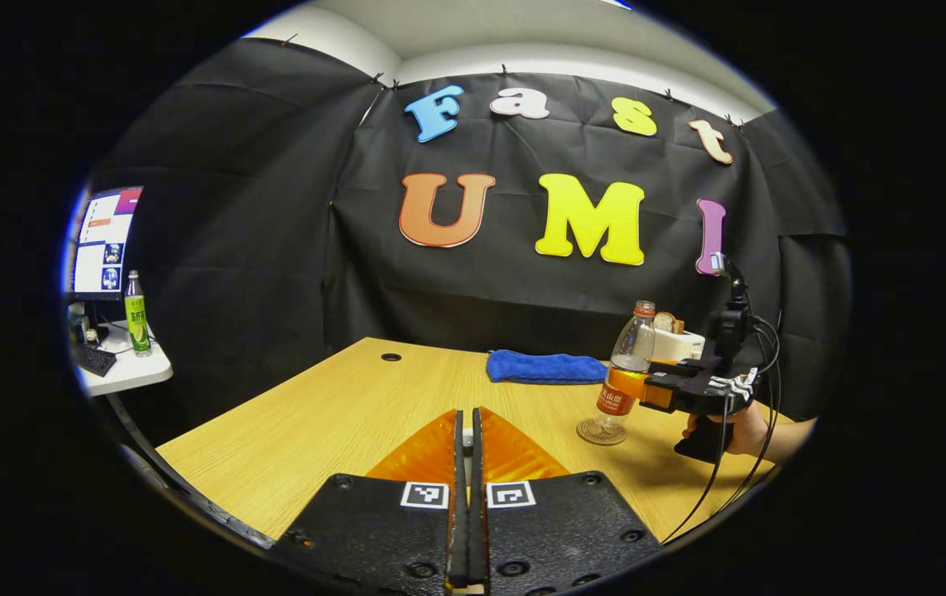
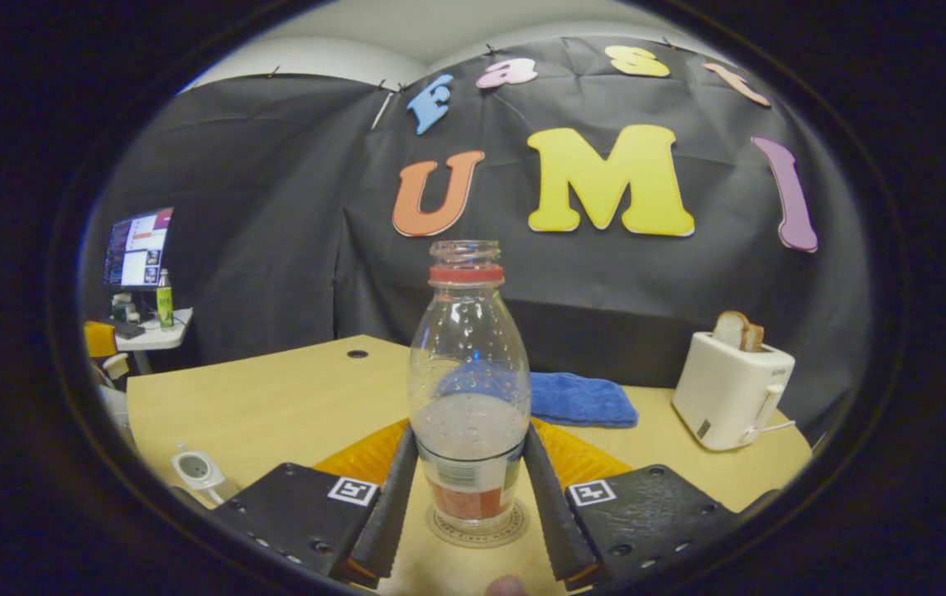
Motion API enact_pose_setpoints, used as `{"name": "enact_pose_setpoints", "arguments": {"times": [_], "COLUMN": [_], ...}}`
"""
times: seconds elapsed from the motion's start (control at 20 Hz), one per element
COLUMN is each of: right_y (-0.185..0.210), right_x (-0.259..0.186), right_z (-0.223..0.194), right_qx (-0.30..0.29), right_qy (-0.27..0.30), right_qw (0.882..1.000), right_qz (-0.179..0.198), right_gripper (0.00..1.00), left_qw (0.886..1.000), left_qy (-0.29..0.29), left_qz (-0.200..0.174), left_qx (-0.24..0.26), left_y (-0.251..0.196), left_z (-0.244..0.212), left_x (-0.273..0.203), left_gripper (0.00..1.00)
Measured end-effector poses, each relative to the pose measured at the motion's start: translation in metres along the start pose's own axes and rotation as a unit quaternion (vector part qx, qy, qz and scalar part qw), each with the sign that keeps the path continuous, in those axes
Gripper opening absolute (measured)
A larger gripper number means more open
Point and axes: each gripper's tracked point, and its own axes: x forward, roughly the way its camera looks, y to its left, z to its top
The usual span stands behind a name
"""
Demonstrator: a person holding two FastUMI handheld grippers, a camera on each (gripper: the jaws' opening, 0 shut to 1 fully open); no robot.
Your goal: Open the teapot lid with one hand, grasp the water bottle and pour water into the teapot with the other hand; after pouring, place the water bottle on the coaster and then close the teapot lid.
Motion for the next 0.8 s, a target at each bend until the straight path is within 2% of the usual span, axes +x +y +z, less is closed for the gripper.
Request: {"name": "enact_pose_setpoints", "arguments": {"times": [0.4,0.75,0.8], "right_y": [-0.010,-0.012,-0.011], "right_x": [0.014,0.015,0.016], "right_z": [-0.018,-0.022,-0.024], "right_qx": [0.014,0.018,0.019], "right_qy": [0.018,0.022,0.023], "right_qw": [1.000,0.999,0.999], "right_qz": [-0.013,-0.017,-0.015], "right_gripper": [0.69,0.75,0.80], "left_qw": [1.000,1.000,1.000], "left_qy": [0.006,0.005,0.005], "left_qz": [0.007,0.008,0.009], "left_qx": [0.000,0.002,0.001], "left_y": [0.005,0.006,0.007], "left_z": [-0.004,-0.004,-0.004], "left_x": [0.002,0.002,0.002], "left_gripper": [0.03,0.03,0.03]}}
